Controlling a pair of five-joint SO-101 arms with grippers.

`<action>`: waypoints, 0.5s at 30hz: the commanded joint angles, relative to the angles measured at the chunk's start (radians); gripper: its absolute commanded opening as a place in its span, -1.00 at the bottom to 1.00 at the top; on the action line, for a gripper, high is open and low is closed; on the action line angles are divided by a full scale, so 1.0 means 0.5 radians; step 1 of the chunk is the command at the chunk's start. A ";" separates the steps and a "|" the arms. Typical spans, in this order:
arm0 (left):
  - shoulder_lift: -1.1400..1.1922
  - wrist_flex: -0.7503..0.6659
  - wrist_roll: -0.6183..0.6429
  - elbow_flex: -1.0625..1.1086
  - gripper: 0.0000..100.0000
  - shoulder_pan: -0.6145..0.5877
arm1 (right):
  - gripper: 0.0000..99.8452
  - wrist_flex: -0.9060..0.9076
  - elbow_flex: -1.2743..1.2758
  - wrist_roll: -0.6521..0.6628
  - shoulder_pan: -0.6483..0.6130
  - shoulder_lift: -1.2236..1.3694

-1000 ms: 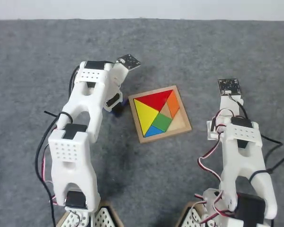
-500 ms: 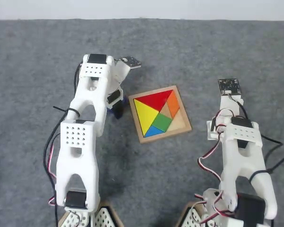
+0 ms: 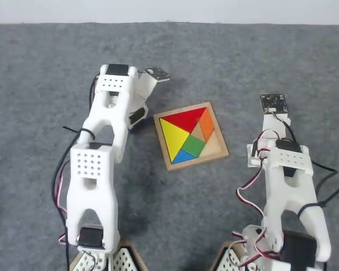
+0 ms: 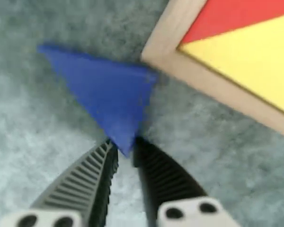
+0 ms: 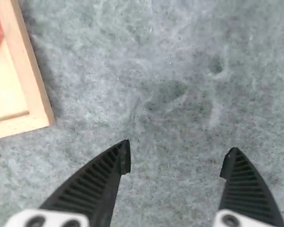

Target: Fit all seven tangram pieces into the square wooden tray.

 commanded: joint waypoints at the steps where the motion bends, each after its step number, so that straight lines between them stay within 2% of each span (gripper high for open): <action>1: -0.466 0.049 -0.077 0.296 -0.97 -0.006 | -0.38 0.002 -0.095 -0.015 0.008 -0.075; 9: -0.779 -0.163 0.126 0.400 -0.96 -0.086 | -0.38 0.002 -0.095 -0.015 0.008 -0.075; 13: -0.752 -0.506 0.522 0.413 -0.69 -0.034 | -0.38 0.002 -0.095 -0.015 0.008 -0.075; 15: -0.675 -0.611 0.617 0.400 -0.60 0.040 | -0.38 0.002 -0.095 -0.015 0.008 -0.075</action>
